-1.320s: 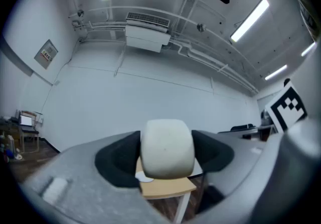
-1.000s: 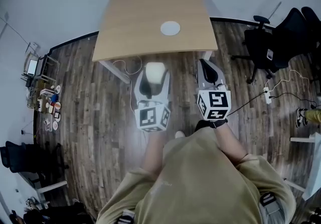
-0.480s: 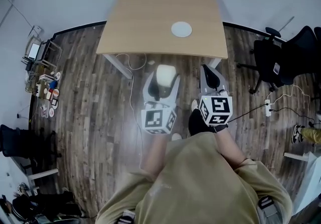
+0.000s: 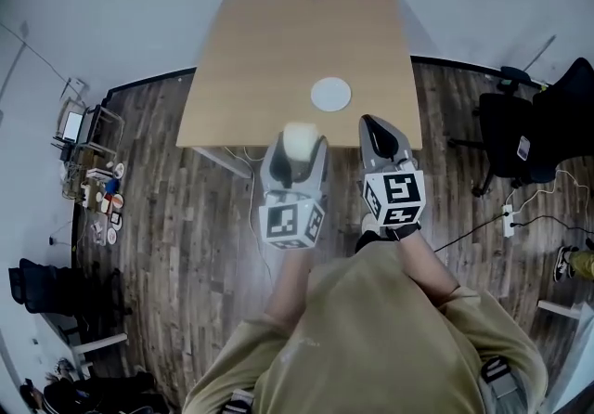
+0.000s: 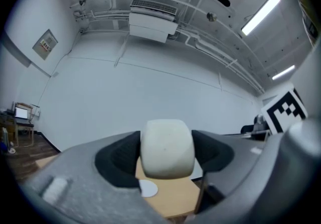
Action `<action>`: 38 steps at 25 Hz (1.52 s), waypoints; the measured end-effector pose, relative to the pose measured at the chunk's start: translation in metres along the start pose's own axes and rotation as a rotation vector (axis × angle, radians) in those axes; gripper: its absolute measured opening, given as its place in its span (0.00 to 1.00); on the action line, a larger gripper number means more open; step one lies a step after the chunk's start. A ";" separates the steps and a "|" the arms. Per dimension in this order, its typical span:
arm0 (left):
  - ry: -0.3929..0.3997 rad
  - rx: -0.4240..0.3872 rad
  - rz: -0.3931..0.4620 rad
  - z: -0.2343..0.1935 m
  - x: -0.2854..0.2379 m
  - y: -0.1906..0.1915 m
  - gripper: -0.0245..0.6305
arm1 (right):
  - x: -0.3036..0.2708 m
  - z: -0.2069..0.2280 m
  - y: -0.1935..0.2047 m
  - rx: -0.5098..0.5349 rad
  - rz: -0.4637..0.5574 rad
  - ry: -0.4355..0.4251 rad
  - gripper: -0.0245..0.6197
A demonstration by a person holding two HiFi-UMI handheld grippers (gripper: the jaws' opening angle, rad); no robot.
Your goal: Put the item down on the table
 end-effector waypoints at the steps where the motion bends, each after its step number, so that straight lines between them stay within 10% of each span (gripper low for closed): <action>1: -0.001 0.000 -0.001 0.002 -0.016 0.001 0.52 | -0.009 0.013 -0.002 0.000 -0.005 -0.002 0.05; 12: -0.040 -0.022 -0.046 0.028 -0.149 0.035 0.52 | -0.085 0.128 0.009 -0.037 -0.035 -0.043 0.05; 38: -0.010 0.067 -0.461 -0.081 -0.295 0.194 0.52 | -0.260 0.166 0.138 -0.161 -0.406 -0.032 0.05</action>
Point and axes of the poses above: the fingertips, and each gripper's own axes: x backward along the fingers, z to its right, y out of its underside, the point moved 7 cm from there along x, backward along the fingers, and after that the axes turned 1 degree about -y, right-handed, at the moved point
